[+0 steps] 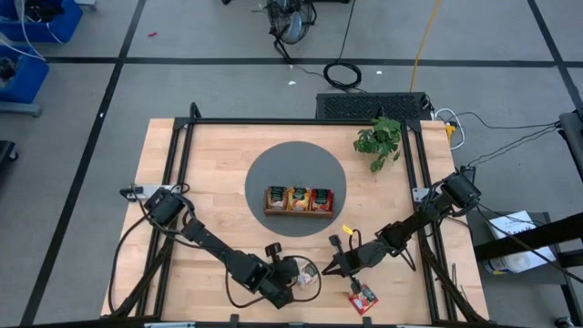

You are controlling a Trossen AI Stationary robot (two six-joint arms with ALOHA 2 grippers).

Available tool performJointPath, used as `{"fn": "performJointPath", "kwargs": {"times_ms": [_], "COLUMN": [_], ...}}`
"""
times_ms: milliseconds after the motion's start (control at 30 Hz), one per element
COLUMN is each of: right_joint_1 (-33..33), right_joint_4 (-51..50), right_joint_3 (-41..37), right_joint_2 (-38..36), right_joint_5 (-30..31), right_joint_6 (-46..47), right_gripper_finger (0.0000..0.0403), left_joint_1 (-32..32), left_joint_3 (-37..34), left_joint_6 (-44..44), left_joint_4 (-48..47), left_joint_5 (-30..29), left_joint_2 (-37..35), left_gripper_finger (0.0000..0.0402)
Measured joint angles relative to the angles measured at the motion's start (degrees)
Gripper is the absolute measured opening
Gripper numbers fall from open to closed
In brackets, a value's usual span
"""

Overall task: Pick & Place Tea
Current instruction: Put the brown tea bag into the left section of the wooden organizer

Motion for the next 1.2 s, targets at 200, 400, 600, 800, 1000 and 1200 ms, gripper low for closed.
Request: {"fn": "performJointPath", "kwargs": {"times_ms": [200,400,600,800,1000,1200], "right_joint_1": [0.0,-0.9,-1.0,-1.0,-1.6,-2.5], "right_joint_4": [-0.7,-3.5,-3.8,-4.1,-6.6,-7.7], "right_joint_3": [0.0,0.0,0.0,0.0,0.0,0.0], "right_joint_2": [0.0,0.0,0.0,0.0,-0.1,-0.1], "right_joint_5": [0.1,0.2,0.2,0.2,0.0,-1.4], "right_joint_6": [1.0,4.8,4.9,6.4,8.7,11.2], "right_gripper_finger": [0.0,0.0,0.0,0.0,0.0,0.0], "left_joint_1": [-0.2,-0.4,-1.7,-2.8,-2.7,0.0], "left_joint_3": [0.0,-0.1,-0.1,0.8,2.8,2.8], "left_joint_6": [0.6,4.2,10.2,12.5,20.6,14.8], "left_joint_4": [2.1,4.2,7.3,7.0,14.6,7.2], "left_joint_5": [1.1,1.5,2.7,2.3,1.9,3.9], "left_joint_2": [0.0,0.1,0.2,-0.5,-0.8,-0.5], "left_gripper_finger": [0.0024,0.0024,0.0024,0.0024,0.0024,0.0023]}}
